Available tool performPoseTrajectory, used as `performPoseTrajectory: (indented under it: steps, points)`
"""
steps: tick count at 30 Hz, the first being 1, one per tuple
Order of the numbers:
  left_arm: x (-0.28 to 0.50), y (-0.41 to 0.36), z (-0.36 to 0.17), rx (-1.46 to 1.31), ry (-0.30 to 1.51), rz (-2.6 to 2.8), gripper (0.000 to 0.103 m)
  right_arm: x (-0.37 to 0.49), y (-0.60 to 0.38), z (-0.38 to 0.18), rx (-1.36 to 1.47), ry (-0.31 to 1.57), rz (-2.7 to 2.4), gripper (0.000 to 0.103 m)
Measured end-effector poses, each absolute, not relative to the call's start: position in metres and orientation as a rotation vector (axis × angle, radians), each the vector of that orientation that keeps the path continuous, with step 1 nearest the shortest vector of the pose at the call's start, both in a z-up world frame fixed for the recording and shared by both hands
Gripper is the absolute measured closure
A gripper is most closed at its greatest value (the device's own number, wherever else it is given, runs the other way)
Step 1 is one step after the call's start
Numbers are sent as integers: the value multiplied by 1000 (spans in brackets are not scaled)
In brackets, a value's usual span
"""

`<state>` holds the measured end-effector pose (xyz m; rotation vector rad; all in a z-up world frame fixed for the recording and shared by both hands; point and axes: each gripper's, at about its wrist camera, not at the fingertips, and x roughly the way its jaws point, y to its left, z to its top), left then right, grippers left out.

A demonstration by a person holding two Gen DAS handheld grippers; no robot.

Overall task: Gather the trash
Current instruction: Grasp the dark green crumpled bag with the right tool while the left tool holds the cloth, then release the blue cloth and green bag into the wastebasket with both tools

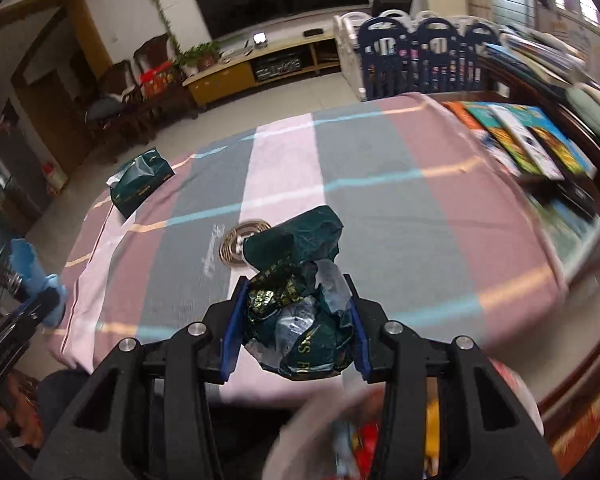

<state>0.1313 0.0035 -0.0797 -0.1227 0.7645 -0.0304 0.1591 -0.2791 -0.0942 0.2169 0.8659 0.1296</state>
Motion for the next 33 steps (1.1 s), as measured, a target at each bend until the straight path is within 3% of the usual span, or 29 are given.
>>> performPoseTrajectory:
  steps: [10,20,28,33]
  points:
    - [45,-81,-40,6,686,-181,69,31,-335,-14,168,729,37,58]
    - [-9,-139,-16,101,645,-248,69,-39,-372,0,150,681,38,57]
    - [4,-198,-62,90,853,-408,69,-40,-378,-42,126,813,-2,57]
    - [-3,-221,-76,179,865,-428,69,-40,-382,-49,147,822,1,57]
